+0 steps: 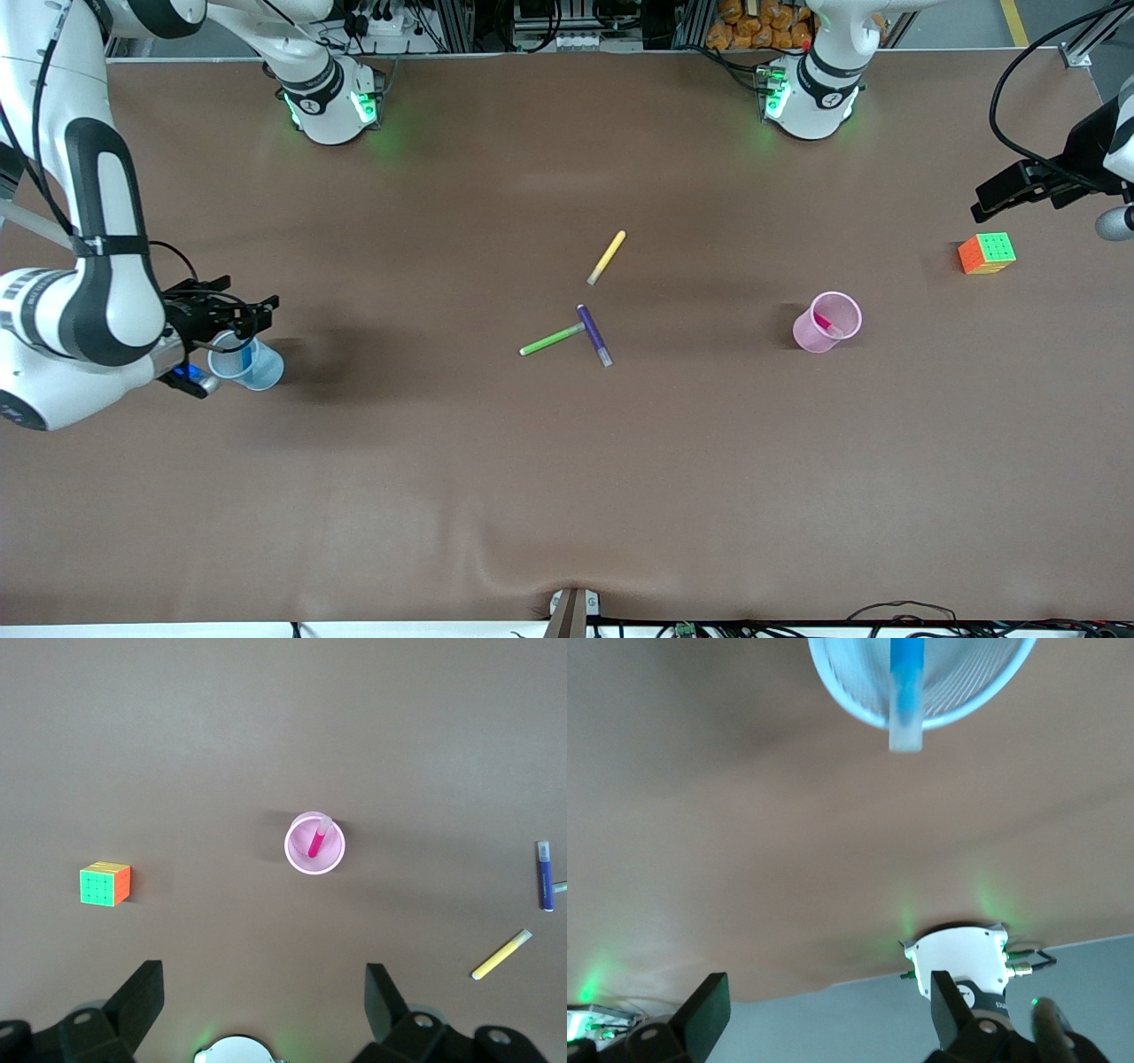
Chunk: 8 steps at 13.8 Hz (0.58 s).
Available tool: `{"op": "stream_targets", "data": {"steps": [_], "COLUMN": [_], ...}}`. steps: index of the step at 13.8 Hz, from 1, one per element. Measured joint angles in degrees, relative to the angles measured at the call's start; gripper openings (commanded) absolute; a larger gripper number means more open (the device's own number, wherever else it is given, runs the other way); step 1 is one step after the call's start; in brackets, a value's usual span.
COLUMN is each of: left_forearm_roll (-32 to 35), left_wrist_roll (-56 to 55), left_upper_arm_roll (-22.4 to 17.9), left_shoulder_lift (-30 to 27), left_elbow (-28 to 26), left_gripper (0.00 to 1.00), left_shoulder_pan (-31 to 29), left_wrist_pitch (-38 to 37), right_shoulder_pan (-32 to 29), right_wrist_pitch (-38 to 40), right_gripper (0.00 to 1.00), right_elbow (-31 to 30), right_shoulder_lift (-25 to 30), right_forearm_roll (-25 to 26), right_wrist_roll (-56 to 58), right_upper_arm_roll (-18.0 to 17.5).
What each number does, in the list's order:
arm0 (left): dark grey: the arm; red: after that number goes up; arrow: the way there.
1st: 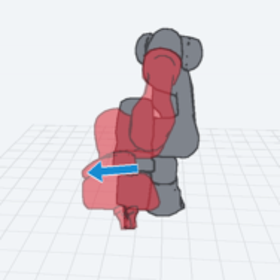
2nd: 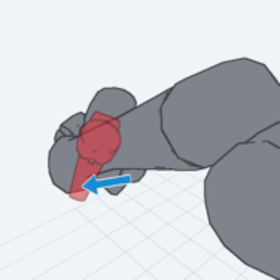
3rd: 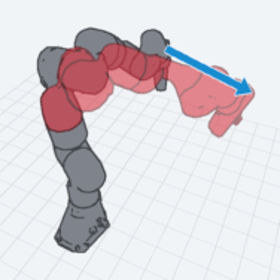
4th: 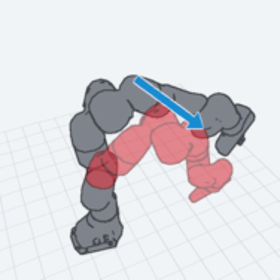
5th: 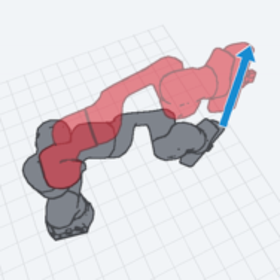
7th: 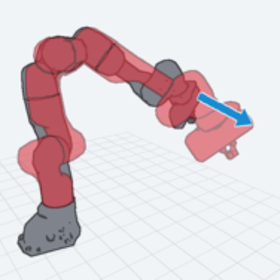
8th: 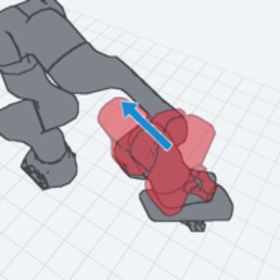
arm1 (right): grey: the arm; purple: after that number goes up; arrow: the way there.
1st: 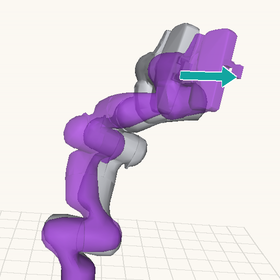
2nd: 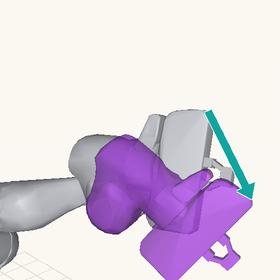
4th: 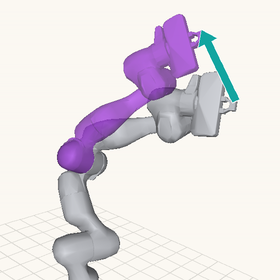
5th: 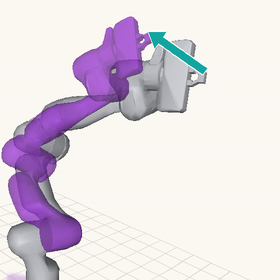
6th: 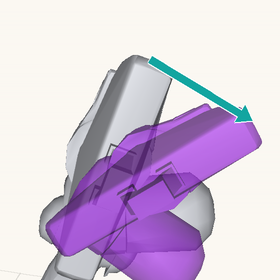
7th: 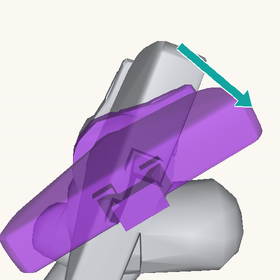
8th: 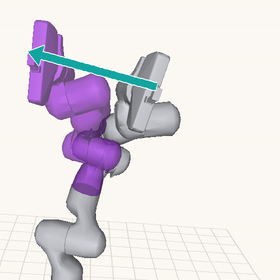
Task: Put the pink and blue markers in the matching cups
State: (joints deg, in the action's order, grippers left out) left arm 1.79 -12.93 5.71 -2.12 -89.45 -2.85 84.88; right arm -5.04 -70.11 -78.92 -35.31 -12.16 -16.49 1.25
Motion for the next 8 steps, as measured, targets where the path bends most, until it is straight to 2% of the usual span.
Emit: {"op": "stream_targets", "data": {"steps": [4,8], "left_forearm_roll": [0.00,0.00], "left_wrist_roll": [0.00,0.00], "left_upper_arm_roll": [0.00,0.02], "left_shoulder_lift": [-0.54,-0.82], "left_elbow": [-0.96,-1.53], "left_gripper": [1.00,1.00], "left_shoulder_pan": [0.02,0.04], "left_wrist_pitch": [0.08,0.23], "right_shoulder_pan": [-0.55,-0.71], "right_wrist_pitch": [5.44,8.28], "right_gripper": [1.00,1.00], "right_elbow": [10.74,17.89], "right_shoulder_lift": [0.40,0.70], "right_forearm_roll": [1.10,2.15], "right_wrist_roll": [-0.01,0.17], "right_upper_arm_roll": [0.17,-0.39]}}
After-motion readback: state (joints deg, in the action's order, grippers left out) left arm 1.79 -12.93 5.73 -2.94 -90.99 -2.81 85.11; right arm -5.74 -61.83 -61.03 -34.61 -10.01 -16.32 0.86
